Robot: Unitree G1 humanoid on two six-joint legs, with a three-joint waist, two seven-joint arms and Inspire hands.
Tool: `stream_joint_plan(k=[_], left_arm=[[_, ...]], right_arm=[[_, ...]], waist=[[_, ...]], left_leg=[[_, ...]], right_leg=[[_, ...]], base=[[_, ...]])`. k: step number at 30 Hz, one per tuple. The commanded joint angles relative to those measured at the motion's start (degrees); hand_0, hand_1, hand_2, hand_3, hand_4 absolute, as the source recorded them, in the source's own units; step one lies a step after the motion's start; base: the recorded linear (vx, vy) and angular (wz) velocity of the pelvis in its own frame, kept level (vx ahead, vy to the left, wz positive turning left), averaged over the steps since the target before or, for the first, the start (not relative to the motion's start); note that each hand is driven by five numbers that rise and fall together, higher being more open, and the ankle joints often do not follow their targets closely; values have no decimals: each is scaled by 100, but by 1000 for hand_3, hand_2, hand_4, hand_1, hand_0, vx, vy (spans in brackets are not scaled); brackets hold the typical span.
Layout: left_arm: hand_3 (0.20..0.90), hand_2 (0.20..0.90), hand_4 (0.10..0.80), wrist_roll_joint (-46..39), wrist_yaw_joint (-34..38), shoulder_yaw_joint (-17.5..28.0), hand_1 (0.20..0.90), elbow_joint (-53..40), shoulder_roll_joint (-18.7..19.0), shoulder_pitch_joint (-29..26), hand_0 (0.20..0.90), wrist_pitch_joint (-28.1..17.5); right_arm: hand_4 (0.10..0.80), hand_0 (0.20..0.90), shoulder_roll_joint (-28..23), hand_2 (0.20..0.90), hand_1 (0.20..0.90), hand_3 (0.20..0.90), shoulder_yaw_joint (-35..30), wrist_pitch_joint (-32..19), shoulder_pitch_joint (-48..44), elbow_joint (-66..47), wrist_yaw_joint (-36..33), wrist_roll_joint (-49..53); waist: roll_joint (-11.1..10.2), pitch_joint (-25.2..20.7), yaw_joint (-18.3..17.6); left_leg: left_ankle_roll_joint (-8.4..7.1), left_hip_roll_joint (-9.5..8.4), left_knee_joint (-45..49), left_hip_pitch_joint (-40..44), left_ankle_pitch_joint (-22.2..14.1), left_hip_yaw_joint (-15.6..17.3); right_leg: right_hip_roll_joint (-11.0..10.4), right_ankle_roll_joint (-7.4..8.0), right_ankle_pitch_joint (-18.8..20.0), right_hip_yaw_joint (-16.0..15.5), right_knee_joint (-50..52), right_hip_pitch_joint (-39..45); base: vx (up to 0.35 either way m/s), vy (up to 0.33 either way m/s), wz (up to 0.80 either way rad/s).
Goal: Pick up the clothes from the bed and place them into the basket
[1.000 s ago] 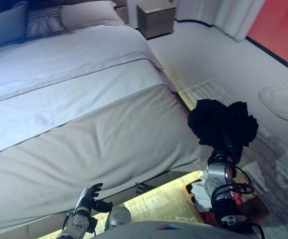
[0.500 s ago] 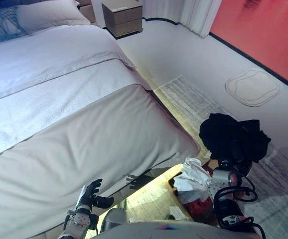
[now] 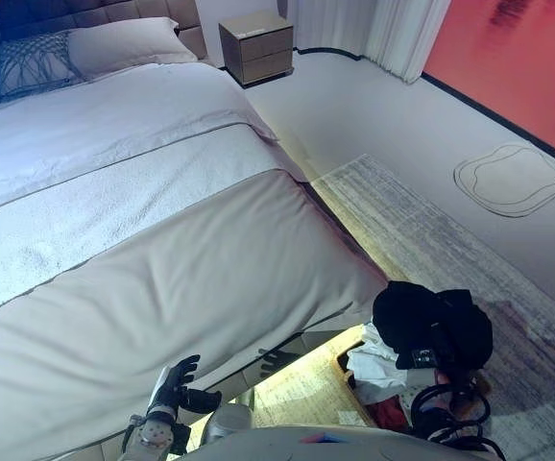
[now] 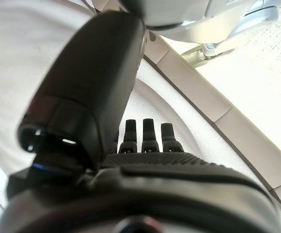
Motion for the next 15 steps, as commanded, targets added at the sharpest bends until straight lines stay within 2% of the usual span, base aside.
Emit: stream_joint_plan(k=[1, 7, 14, 15], left_arm=[[900, 900, 800, 150, 40, -180, 900, 364, 151, -363, 900, -432], [900, 900, 800, 182, -9, -212, 900, 399, 171, -374, 900, -447], [900, 900, 800, 177, 3, -253, 900, 384, 158, -354, 900, -450], [900, 900, 800, 176, 0, -256, 900, 387, 162, -349, 900, -453]], right_arm=[[100, 300, -557, 300, 300, 200, -189, -228, -285, -229, 338, -191], [100, 300, -668, 300, 300, 200, -226, 329, -362, 492, 449, -144], [100, 300, -762, 300, 300, 200, -273, 505, -443, 735, 471, -185], [276, 451, -759, 451, 451, 376, -271, 544, -440, 751, 476, -182]], waist=[[-22, -246, 135], [26, -211, 222], [50, -209, 275], [53, -210, 274]], left_leg=[[-120, -63, 115, -462, -94, -266], [-136, -79, 125, -431, -109, -315], [-119, -123, 99, -426, -77, -364], [-117, -129, 98, -425, -78, -368]], right_leg=[[-246, 228, -113, -414, 129, 305], [-235, 210, -148, -460, 139, 361], [-223, 204, -132, -505, 139, 366], [-220, 201, -136, -505, 145, 360]], base=[[0, 0, 0], [6, -3, 4], [8, -3, 8], [0, 0, 0]])
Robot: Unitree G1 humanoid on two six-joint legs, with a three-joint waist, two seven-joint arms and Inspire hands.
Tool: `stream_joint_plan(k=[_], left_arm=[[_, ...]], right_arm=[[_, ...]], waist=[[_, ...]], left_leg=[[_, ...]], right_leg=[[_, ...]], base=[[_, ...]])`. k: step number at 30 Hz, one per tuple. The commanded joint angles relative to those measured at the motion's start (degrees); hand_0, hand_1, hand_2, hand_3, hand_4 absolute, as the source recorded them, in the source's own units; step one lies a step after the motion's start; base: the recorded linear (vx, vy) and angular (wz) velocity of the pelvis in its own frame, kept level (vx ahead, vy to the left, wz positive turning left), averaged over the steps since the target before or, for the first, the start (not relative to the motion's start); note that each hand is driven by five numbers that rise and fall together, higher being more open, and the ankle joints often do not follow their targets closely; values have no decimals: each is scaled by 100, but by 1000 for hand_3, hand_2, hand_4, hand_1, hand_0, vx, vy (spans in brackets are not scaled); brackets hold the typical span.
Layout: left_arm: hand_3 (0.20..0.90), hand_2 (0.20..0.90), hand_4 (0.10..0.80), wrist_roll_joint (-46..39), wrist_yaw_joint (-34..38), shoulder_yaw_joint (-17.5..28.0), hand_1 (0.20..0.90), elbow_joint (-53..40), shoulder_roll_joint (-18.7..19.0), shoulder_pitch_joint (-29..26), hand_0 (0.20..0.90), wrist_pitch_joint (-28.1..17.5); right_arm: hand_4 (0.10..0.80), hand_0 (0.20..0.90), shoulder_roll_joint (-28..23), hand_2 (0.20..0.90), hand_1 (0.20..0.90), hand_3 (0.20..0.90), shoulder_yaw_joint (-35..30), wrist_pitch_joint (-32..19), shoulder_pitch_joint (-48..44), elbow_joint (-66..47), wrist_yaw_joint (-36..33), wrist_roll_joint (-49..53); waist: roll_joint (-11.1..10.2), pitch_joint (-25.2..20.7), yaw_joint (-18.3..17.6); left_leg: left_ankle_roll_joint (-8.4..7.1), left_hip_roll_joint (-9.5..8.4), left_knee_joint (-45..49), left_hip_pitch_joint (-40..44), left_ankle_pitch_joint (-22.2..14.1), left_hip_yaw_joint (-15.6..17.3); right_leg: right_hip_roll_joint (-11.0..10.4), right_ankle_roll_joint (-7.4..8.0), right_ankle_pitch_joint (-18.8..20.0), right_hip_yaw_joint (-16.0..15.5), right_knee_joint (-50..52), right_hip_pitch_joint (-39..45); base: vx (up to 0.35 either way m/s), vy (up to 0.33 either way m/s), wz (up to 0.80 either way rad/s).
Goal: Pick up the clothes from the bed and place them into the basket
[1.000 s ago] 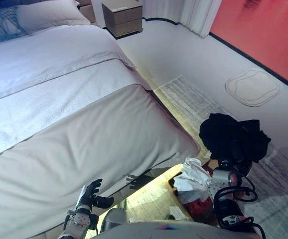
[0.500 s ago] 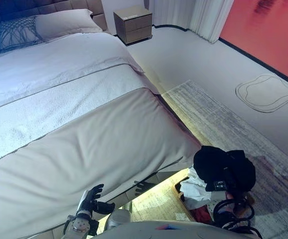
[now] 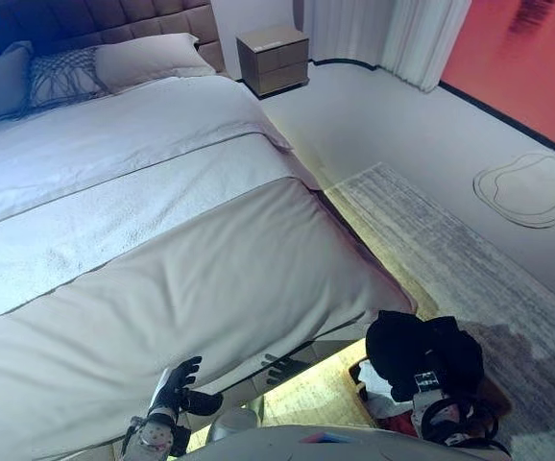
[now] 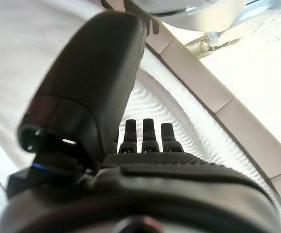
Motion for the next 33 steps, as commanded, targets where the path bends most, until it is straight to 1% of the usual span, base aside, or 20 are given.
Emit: stream_joint_plan(k=[1, 2, 13, 18, 23, 26, 29, 33], left_arm=[[900, 900, 800, 177, 62, -219, 900, 294, 159, -370, 900, -368], [900, 900, 800, 166, 79, -223, 900, 311, 153, -370, 900, -377], [900, 900, 800, 117, 56, -232, 900, 349, 119, -388, 900, -384], [900, 900, 800, 127, 62, -221, 900, 361, 110, -428, 900, -362], [900, 900, 800, 90, 62, -218, 900, 385, 108, -498, 900, -358], [900, 900, 800, 85, 74, -212, 900, 388, 102, -495, 900, -371], [900, 900, 800, 63, 107, -187, 900, 389, 80, -519, 900, -322], [900, 900, 800, 6, 65, -104, 900, 399, 31, -574, 900, -286]], right_arm=[[611, 738, -495, 738, 738, 711, -207, -283, -406, -137, 169, -189], [800, 900, -485, 900, 900, 900, -193, -313, -408, -77, 184, -178], [800, 900, -385, 900, 900, 900, -123, -133, -366, 258, 129, -313], [800, 900, -334, 900, 900, 900, -93, -53, -331, 420, 119, -350], [800, 900, -322, 900, 900, 900, -86, -6, -305, 567, 176, -351], [800, 900, -338, 900, 900, 900, -9, 100, -259, 604, 33, -897], [800, 900, -339, 900, 900, 900, 180, 336, -169, 669, -104, -1637], [800, 900, -333, 900, 900, 900, 529, 838, -3, 894, -38, -2549]], waist=[[-116, -79, 184], [-113, -74, 187], [-124, -110, 154], [-130, -108, 138], [-125, -128, 67], [-136, -127, 14], [-152, -114, -70], [-184, -73, -166]], left_leg=[[-124, -66, 106, -444, -113, -229], [-123, -65, 102, -436, -116, -232], [-98, -78, 59, -405, -90, -240], [-96, -73, 65, -349, -138, -226], [-72, -84, 34, -327, -124, -198], [-62, -88, 28, -306, -140, -161], [-48, -79, 19, -282, -156, -109], [-28, -59, 19, -271, -181, -23]], right_leg=[[-164, 139, -126, -351, 156, 245], [-161, 135, -132, -356, 163, 240], [-134, 127, -102, -353, 153, 186], [-116, 112, -138, -324, 159, 213], [-112, 116, -112, -299, 169, 160], [-111, 130, -100, -270, 163, 142], [-114, 141, -87, -215, 170, 95], [-119, 160, -54, -167, 169, 35]], base=[[0, 0, 0], [0, 0, 0], [-3, 1, 0], [0, 0, 0], [-14, 8, 0], [-37, 13, -1], [-42, 11, -2], [-60, 2, -5]])
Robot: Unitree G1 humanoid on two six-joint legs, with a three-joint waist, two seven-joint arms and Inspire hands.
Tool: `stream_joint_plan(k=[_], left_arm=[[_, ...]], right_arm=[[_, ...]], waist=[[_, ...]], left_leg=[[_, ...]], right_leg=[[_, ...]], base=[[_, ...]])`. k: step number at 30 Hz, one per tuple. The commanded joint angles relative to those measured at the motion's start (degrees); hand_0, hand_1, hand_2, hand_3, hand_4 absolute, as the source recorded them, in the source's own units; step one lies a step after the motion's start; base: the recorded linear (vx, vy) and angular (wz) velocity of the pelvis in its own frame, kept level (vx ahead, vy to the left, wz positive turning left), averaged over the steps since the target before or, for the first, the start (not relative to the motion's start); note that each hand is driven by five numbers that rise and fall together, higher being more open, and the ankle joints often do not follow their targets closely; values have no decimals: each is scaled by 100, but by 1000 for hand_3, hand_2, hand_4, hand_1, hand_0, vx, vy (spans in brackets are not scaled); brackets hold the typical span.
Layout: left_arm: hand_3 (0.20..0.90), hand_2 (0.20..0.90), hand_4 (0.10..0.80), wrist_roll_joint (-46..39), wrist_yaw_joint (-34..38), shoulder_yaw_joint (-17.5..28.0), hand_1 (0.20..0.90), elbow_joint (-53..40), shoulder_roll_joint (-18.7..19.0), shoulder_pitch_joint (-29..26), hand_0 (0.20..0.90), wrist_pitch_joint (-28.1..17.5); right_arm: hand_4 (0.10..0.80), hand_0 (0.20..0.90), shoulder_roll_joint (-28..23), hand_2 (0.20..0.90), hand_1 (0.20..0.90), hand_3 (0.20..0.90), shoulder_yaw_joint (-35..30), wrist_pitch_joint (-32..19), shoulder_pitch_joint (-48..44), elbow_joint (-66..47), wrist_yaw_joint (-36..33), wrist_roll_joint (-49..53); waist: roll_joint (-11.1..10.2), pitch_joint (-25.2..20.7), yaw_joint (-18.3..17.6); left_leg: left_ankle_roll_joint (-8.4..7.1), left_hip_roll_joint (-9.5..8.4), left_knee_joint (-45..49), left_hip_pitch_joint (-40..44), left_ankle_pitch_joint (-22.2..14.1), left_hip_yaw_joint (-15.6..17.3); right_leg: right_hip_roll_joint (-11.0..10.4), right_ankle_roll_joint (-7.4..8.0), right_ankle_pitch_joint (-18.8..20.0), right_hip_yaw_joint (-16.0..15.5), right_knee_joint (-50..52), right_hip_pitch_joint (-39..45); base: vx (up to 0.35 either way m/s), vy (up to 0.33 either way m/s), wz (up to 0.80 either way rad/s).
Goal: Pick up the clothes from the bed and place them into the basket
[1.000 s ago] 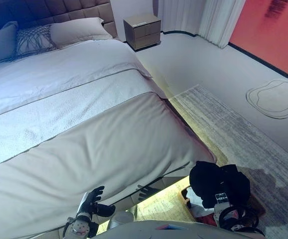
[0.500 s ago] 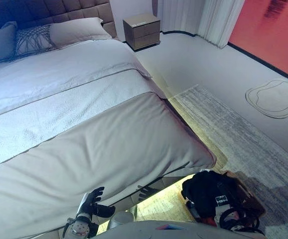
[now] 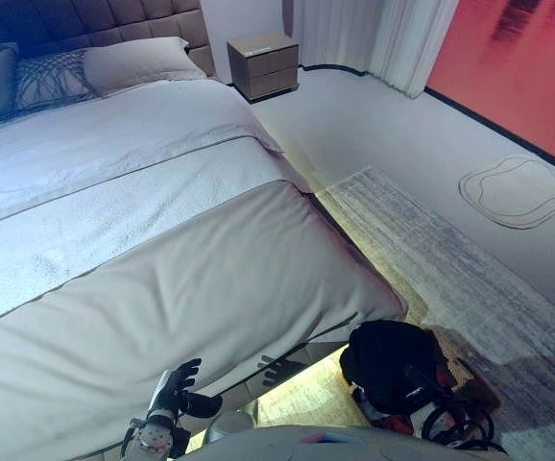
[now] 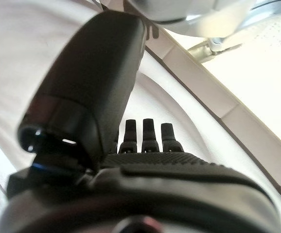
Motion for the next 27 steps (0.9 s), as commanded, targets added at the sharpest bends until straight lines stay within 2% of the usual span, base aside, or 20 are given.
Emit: stream_joint_plan(k=[1, 9, 17, 27], left_arm=[[900, 900, 800, -6, 50, -97, 900, 385, 17, -546, 900, -280], [900, 900, 800, 46, -108, 56, 900, 422, -117, -587, 900, -245], [900, 900, 800, -94, -239, 158, 900, 504, -157, -554, 900, -226], [900, 900, 800, 4, -308, 166, 900, 674, -214, -522, 900, -232]], right_arm=[[800, 900, -290, 900, 900, 900, 225, 236, -116, 217, 48, -862], [800, 900, -101, 900, 900, 900, 593, 791, 213, 439, 552, -1149], [800, 900, -59, 900, 900, 900, 730, 697, 310, 320, 782, -1521], [800, 900, -68, 900, 900, 900, 749, 575, 248, 350, 990, -1554]], waist=[[-2, 40, 36], [-54, 88, -251], [-57, 121, -503], [-60, 94, -617]], left_leg=[[-25, -50, 19, -269, -186, -42], [-14, 27, 19, -169, -264, 203], [-42, 107, 19, -33, -325, 503], [-28, 102, 19, 172, -413, 552]], right_leg=[[-123, 162, -48, -215, 142, 61], [-109, 173, -6, -17, 152, -24], [-122, 187, 23, 182, 206, -95], [-99, 172, 13, 347, 279, -71]], base=[[-46, -3, -5], [-36, 11, -12], [-27, 36, -21], [3, 4, -4]])
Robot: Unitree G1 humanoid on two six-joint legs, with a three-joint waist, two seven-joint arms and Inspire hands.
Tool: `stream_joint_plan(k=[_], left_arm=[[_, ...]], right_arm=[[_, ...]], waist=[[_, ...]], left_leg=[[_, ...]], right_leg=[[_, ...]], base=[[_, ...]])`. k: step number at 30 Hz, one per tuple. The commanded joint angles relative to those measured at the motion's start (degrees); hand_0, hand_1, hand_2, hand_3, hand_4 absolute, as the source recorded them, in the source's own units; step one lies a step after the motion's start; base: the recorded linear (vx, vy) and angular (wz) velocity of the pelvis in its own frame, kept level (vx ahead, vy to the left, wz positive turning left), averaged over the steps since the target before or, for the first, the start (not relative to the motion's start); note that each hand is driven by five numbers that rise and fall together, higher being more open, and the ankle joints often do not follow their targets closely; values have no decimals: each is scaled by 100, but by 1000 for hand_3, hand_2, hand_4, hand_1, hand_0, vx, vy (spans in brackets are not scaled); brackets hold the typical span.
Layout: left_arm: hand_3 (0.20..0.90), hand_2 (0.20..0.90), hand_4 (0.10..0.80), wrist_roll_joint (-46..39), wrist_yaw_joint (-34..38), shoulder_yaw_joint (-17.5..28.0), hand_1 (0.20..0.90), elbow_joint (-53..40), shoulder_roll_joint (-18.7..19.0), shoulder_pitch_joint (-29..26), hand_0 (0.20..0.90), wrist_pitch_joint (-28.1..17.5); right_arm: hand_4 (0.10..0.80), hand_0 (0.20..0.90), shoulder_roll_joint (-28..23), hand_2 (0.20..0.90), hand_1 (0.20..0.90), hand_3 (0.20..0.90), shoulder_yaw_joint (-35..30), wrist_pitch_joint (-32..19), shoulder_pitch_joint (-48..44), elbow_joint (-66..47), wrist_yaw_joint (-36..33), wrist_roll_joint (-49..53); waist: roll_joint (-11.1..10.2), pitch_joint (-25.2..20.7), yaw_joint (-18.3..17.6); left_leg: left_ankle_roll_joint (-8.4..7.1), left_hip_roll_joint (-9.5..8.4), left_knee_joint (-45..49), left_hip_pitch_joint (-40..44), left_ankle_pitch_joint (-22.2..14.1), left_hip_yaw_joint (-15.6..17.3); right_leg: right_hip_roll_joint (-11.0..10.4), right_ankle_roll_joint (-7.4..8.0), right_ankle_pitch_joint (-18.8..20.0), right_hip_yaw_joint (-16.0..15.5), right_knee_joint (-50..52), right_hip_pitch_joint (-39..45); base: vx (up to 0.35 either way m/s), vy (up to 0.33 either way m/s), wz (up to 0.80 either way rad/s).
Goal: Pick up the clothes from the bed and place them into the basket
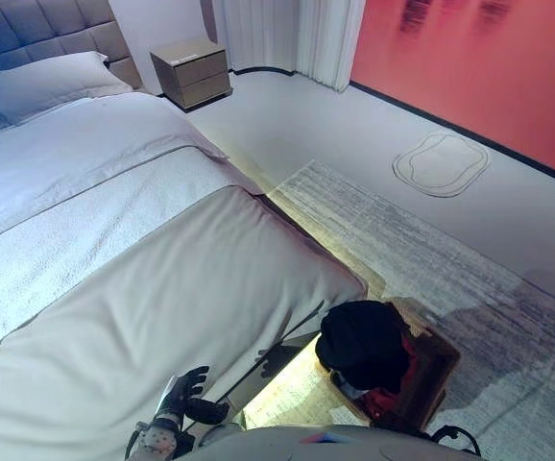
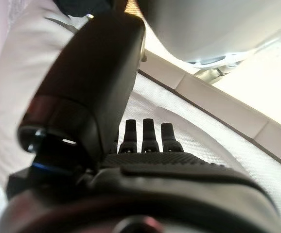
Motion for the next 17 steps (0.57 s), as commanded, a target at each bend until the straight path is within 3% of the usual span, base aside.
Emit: stream_joint_plan(k=[1, 17], left_arm=[[900, 900, 800, 48, 12, 128, 900, 277, -78, -455, 900, -230], [900, 900, 800, 150, -168, -15, 900, 201, -7, -474, 900, -123]], right_arm=[[800, 900, -120, 900, 900, 900, 134, -259, -354, 6, 10, -37], [800, 900, -73, 900, 900, 900, 116, -239, -366, -59, 7, 145]], waist=[[-30, 121, -11], [20, 74, -39]], left_leg=[[-1, -27, 20, 36, -340, -76], [39, -73, 20, 257, -430, -134]], right_leg=[[-166, 155, -16, -244, 325, 120], [-173, 137, -74, -202, 404, 257]], base=[[27, -8, -3], [17, 0, -1]])
